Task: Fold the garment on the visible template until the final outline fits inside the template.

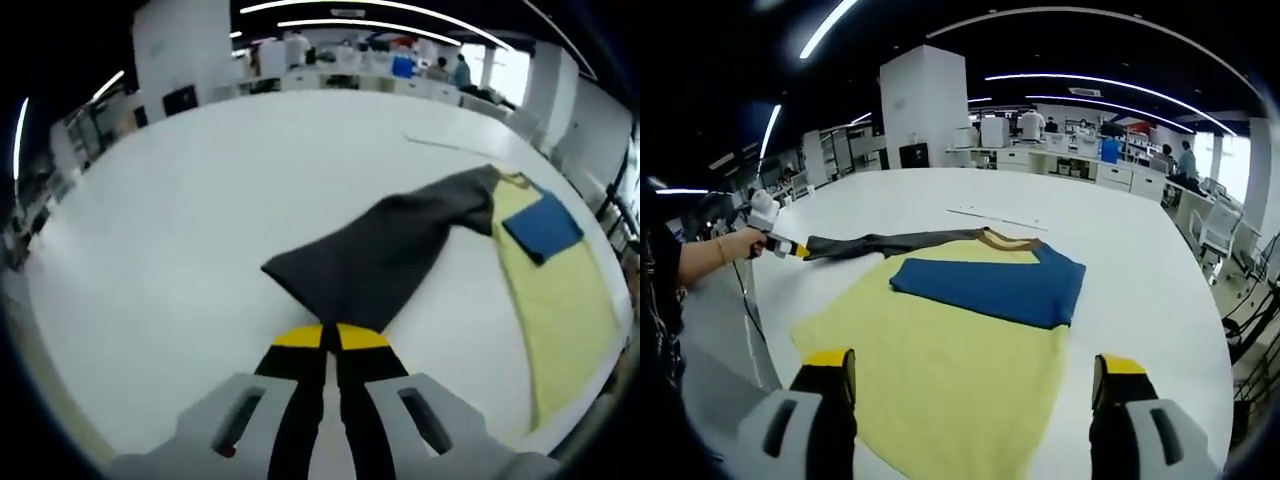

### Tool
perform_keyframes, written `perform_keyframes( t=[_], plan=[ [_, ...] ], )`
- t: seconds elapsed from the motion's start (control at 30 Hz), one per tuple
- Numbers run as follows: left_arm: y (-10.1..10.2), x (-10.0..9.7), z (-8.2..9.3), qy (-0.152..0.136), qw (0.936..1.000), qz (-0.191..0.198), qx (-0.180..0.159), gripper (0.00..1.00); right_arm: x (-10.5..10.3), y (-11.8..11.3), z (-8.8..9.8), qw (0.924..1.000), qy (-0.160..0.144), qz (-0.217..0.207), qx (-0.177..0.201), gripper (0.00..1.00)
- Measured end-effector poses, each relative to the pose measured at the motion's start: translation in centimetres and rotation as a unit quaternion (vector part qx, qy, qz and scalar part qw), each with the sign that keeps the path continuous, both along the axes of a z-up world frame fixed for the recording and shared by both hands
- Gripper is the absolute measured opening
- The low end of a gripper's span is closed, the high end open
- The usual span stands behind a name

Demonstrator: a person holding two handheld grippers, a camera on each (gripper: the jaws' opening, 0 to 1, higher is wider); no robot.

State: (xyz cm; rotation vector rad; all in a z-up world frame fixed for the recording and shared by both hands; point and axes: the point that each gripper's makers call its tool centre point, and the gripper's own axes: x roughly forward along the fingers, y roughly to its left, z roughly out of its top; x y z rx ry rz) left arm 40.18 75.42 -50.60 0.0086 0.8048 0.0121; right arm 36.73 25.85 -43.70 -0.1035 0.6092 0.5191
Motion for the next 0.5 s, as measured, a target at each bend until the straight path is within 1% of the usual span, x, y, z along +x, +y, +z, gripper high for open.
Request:
perform_keyframes(
  t=[0.1,0.23,0.3,0.4,0.47,0.5],
  plan=[
    [1.1,0.3,-0.2,-0.001,0.9996,-0.013,0.024,0.00,-0.1,-0.1,-0.1,1.0000,0.002,0.000,0.000,0.99],
    [2.2,0.6,-0.7,-0.005,0.9996,-0.015,0.025,0.00,0.0,-0.2,-0.1,1.0000,0.004,0.000,-0.001,0.99],
    [2.8,0.9,-0.7,-0.007,0.9993,-0.020,0.032,0.00,0.0,-0.2,-0.1,1.0000,0.003,-0.001,-0.001,0.99],
    [3.3,1.4,-0.2,-0.028,0.9992,-0.015,0.025,0.00,0.1,-0.3,0.0,1.0000,0.004,-0.007,-0.001,0.99],
    [3.6,1.8,0.0,-0.036,0.9983,-0.026,0.037,0.00,0.2,-0.4,0.1,1.0000,0.002,-0.009,-0.003,0.99],
    [3.8,2.0,0.0,-0.033,0.9980,-0.030,0.044,0.00,0.1,-0.4,0.1,0.9999,0.002,-0.010,-0.004,0.99]
  ],
)
